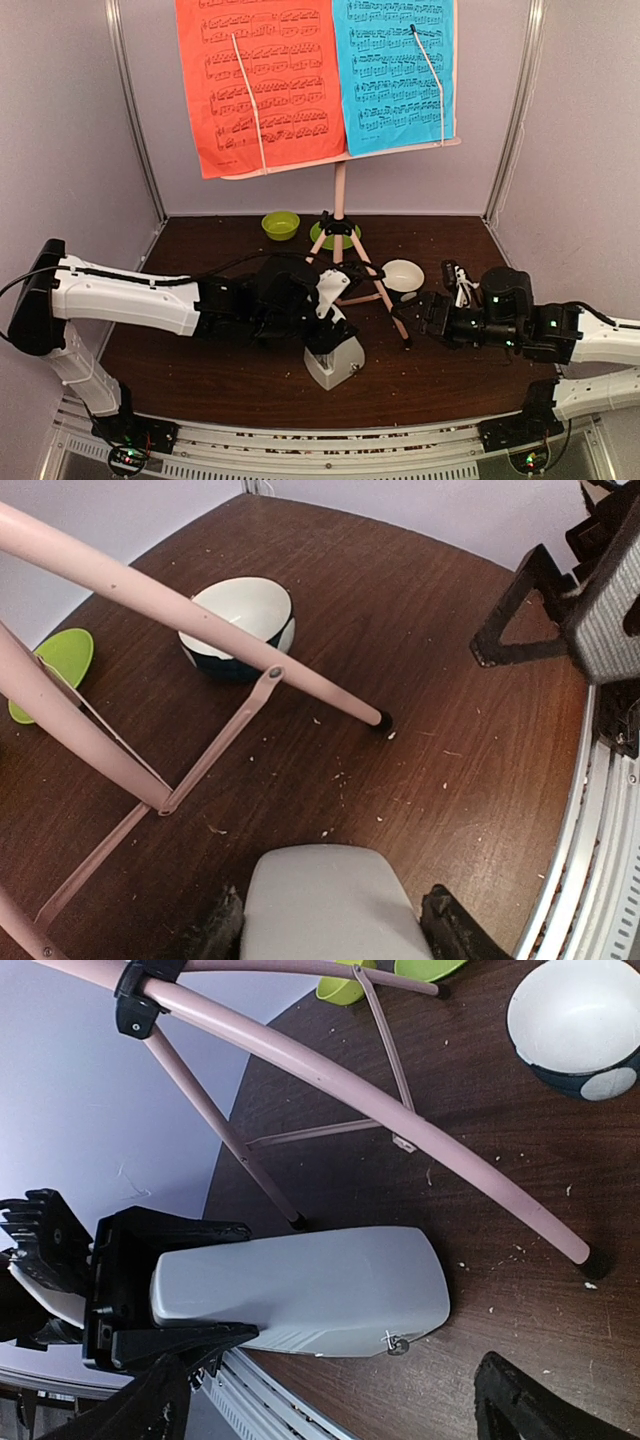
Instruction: Set up the instrument practice props
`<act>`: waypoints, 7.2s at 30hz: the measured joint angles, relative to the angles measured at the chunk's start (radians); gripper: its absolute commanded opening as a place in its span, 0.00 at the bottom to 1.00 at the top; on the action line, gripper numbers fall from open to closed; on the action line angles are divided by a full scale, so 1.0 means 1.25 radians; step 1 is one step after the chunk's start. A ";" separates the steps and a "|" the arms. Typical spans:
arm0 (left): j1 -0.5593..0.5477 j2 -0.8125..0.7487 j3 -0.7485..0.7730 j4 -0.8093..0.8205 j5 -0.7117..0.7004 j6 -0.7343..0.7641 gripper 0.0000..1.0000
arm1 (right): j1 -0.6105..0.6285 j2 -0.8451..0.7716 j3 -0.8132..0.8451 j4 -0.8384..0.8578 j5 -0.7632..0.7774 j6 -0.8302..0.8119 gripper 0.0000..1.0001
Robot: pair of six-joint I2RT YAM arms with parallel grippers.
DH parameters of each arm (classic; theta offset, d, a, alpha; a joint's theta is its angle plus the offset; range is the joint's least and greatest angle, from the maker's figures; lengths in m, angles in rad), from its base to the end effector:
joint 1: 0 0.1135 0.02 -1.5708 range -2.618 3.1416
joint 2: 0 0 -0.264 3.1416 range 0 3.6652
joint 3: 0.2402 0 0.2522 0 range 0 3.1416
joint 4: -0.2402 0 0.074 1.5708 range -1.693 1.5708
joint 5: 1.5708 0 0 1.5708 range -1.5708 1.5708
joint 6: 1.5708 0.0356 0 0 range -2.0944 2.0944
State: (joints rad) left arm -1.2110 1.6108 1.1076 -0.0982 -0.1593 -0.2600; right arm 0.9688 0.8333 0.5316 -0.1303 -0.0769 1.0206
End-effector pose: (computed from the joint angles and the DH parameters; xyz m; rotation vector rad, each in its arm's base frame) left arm 0.1335 -0.3388 0.2500 0.9417 2.0346 -0.6589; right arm 0.1074 0.1611 0.2476 0.0029 2.2730 1.2674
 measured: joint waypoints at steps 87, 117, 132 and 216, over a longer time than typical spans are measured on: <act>0.089 -0.172 -0.273 0.204 0.141 0.104 0.72 | 0.002 0.315 0.223 -0.021 -0.136 -0.140 0.74; 0.008 -0.090 -0.175 0.264 0.191 0.130 0.70 | -0.063 0.249 0.178 0.006 -0.134 -0.113 0.63; 0.031 -0.022 -0.040 0.156 0.140 0.196 0.71 | -0.063 0.251 0.168 0.050 -0.138 -0.123 0.44; 0.549 -0.201 0.036 -0.408 0.113 -0.035 0.06 | -0.079 0.319 0.311 -0.108 -0.208 -0.309 0.90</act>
State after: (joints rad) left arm -0.5243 1.3602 1.1530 -0.6086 -0.0185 -0.3035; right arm 0.8703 1.2316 0.9199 -0.2657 -0.3370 0.6346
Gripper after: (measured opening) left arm 0.403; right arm 0.887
